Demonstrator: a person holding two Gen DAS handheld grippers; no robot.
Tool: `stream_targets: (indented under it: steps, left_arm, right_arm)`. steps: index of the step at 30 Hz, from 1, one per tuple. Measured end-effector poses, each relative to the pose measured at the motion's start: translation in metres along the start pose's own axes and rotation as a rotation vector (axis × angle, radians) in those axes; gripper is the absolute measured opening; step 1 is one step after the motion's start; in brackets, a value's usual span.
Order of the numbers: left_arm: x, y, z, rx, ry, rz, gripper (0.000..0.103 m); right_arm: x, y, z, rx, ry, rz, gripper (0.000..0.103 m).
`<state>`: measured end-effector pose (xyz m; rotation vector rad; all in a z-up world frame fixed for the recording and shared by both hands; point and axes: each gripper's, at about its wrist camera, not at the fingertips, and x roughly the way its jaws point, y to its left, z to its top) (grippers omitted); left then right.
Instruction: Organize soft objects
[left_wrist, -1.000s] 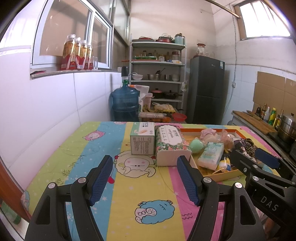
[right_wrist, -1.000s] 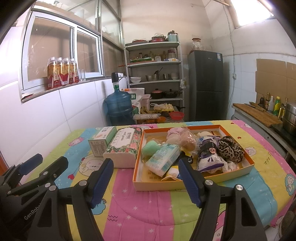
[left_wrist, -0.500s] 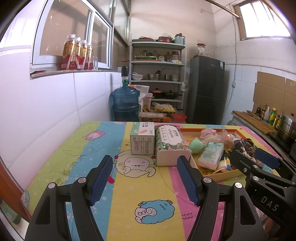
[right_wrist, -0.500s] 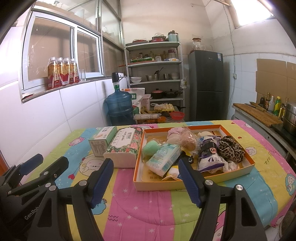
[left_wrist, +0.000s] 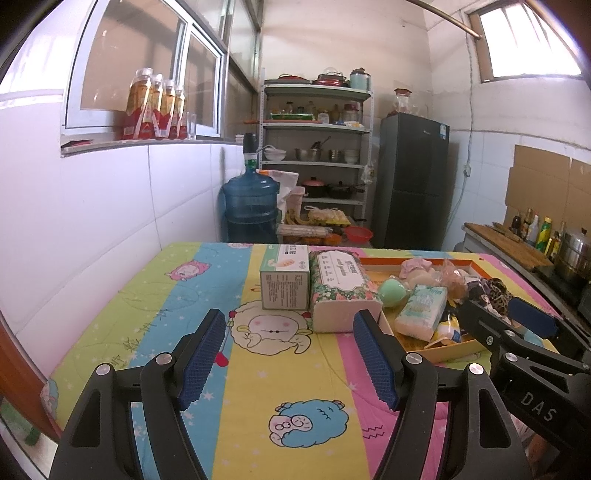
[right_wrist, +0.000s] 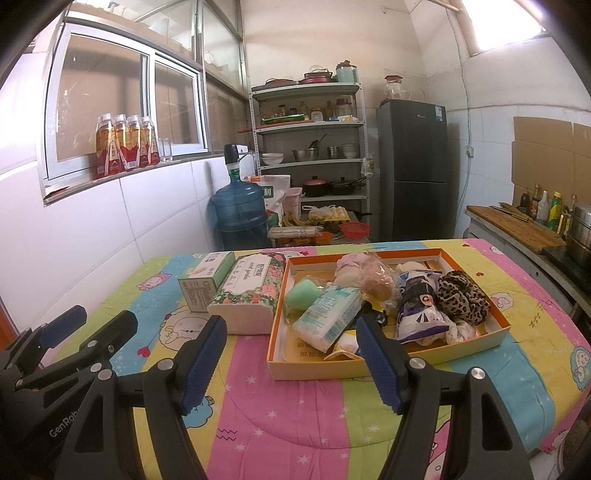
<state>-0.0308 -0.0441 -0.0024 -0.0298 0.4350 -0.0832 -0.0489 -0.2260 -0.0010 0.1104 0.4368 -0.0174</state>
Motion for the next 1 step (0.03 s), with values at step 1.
stream_targets:
  steps: [1]
  left_arm:
    - [0.0003,0.0004,0.0005,-0.001,0.001,-0.001,0.074]
  right_arm:
    - [0.0,0.0,0.0001,0.0,0.001,0.0,0.072]
